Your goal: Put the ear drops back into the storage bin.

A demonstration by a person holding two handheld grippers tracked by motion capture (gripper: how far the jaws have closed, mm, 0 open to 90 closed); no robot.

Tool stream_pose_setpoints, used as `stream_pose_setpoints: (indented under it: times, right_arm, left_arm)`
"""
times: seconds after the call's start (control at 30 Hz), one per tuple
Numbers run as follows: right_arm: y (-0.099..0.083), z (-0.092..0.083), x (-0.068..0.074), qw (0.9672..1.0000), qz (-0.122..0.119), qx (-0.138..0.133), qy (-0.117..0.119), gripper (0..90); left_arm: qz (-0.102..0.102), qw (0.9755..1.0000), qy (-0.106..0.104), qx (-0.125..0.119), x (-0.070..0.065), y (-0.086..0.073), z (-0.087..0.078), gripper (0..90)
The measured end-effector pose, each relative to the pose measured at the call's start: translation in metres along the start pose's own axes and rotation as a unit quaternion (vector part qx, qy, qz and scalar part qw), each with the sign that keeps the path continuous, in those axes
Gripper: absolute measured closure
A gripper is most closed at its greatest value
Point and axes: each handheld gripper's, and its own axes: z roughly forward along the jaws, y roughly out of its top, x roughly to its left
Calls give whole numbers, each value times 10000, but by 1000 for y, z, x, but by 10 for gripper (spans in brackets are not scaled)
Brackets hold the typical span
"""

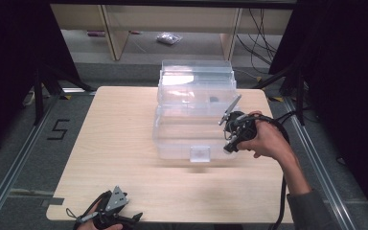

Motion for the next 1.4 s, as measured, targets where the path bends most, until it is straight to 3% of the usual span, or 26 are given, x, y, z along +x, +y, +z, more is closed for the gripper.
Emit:
stream_pose_setpoints:
  times: [0.17,0.2,0.23,0.3,0.33,0.37,0.4,0.47,0.5,0.57,0.63,0.67,0.7,0.73,0.77,0.87,0.9,1.13,1.17,1.2,1.23,1.27,1.4]
  right_arm:
    - [7,-2,-13,9999,130,58,4,602]
    - [7,-2,-15,9999,115,51,-9,602]
    - [8,-2,-18,9999,137,35,-51,602]
    - [10,0,-22,9997,236,73,-25,602]
    - [10,1,-24,9997,235,80,-19,602]
    - [11,2,-27,9996,269,97,-27,602]
    - [11,4,-29,9994,339,93,-48,602]
    - [13,6,-35,9995,290,84,-43,602]
    - [13,6,-36,9992,389,108,-58,601]
    - [14,8,-38,9990,434,124,-30,601]
    - [16,11,-44,9986,509,146,-40,602]
    - [17,13,-47,9987,485,146,-39,601]
    - [18,15,-49,9986,514,154,-18,601]
    - [18,15,-49,9986,514,154,-18,601]
    - [19,18,-53,9982,567,189,-11,601]
    - [20,22,-56,9975,673,224,-19,602]
    - [21,23,-58,9974,676,260,-19,602]
    - [23,36,-65,9960,815,354,11,601]
    - [22,39,-67,9966,740,371,25,601]
    - [22,41,-68,9957,836,397,25,601]
    - [21,44,-71,9967,721,380,18,601]
    - [21,46,-72,9955,863,400,26,602]
    - [20,54,-78,9946,898,529,-3,601]
  left_arm:
    - [20,10000,4,-1,0,0,-1,151]
    - [-104,9998,140,-108,-2,0,2,151]
    - [-100,9997,164,-126,-2,0,2,151]
    - [-90,9999,6,-86,-1,0,1,150]
    - [41,10000,2,15,1,0,-1,150]
    - [39,10000,51,27,1,1,-1,150]
    - [-107,9997,165,-127,-2,0,2,151]
    - [-72,9999,-3,-70,-1,0,1,150]
    - [48,10000,1,29,1,0,-1,150]
    - [16,10000,3,-5,1,0,-1,150]
    - [-97,9998,138,-106,-2,0,2,150]
    - [-111,9999,19,-100,-1,0,1,151]
    - [25,10000,2,6,0,0,-1,150]
    - [25,10000,2,6,0,0,-1,150]
    - [-94,9999,27,-116,-1,0,1,150]
    - [-119,9999,15,-124,-1,0,1,150]
    - [-41,10000,22,-68,0,0,0,151]
    - [-118,9998,21,-138,-2,0,1,150]
    - [-121,9998,11,-141,-2,0,1,150]
    - [-58,9999,22,-79,-1,0,0,150]
    - [-110,9999,24,-123,-1,0,1,150]
    - [-104,9999,22,-119,-1,0,1,150]
    - [-127,9999,20,-105,-1,0,1,150]
